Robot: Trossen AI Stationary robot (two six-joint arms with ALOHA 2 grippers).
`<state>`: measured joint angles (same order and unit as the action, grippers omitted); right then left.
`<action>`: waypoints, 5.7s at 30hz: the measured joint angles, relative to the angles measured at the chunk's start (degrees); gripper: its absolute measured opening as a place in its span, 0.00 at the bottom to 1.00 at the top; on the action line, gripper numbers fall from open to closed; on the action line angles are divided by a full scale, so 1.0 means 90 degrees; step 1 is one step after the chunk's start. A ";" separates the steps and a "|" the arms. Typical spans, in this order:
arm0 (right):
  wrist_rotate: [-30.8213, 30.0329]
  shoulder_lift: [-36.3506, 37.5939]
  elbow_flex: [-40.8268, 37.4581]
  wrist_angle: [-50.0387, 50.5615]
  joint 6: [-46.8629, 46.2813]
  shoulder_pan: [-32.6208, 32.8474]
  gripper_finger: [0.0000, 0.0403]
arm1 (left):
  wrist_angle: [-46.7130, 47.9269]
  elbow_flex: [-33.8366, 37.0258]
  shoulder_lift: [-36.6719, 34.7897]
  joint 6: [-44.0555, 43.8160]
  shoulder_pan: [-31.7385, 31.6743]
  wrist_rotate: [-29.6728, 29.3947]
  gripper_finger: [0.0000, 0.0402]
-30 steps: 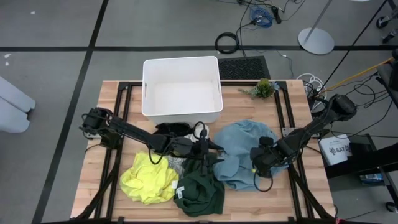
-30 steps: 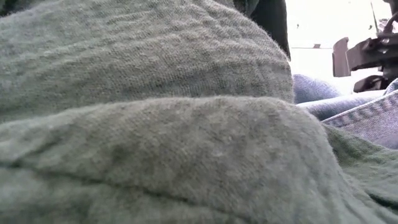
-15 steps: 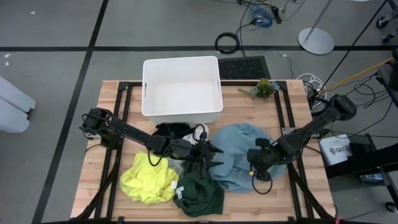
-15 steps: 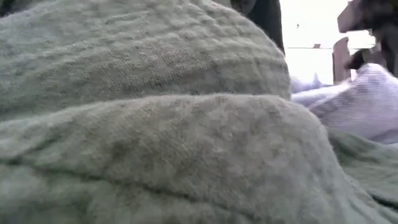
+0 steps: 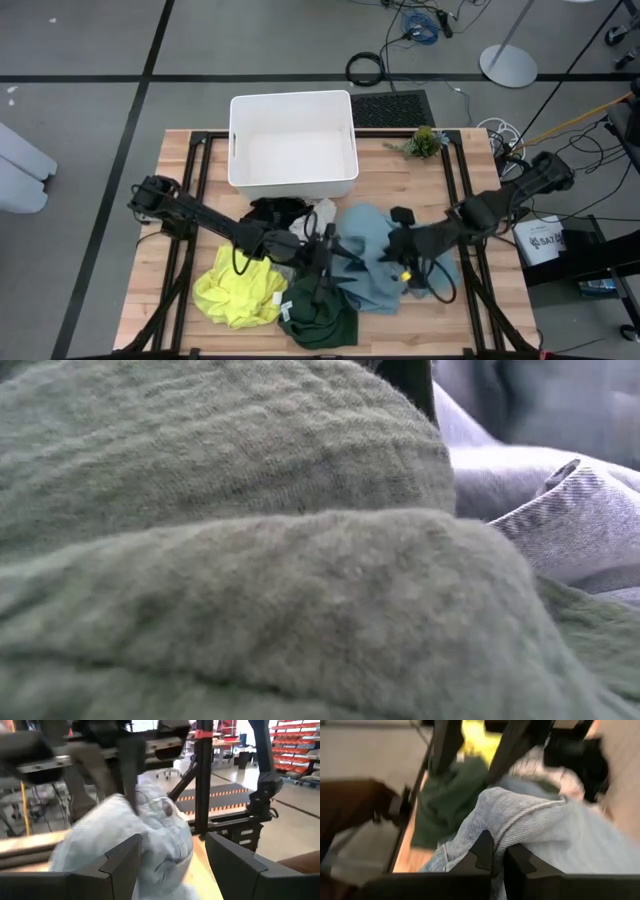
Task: Fold laundry
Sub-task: Fold the denim pants
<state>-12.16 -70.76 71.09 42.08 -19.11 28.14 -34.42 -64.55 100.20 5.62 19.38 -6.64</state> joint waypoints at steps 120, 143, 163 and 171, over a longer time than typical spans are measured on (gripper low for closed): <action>-0.8148 -0.2725 -0.0923 0.0506 0.0988 0.3331 0.56 | 0.0135 0.0000 -0.1343 -0.1597 -0.0068 -0.3130 0.00; -0.7332 -0.2725 -0.1227 -0.1506 0.1447 0.1948 0.56 | -0.0398 -0.0002 -0.1341 -0.1708 -0.0068 -0.2951 0.01; -0.7407 -0.2725 -0.1227 -0.2646 0.2139 0.1405 0.56 | -0.0501 -0.0002 -0.1341 -0.1759 -0.0073 -0.2948 0.01; -0.7258 -0.2725 -0.1227 -0.3275 0.2472 0.1133 0.50 | -0.0500 -0.0002 -0.1341 -0.1757 -0.0068 -0.2909 0.01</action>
<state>-77.49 -95.29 60.05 12.60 3.14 38.33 -38.92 -64.58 88.14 -10.20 18.76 -32.83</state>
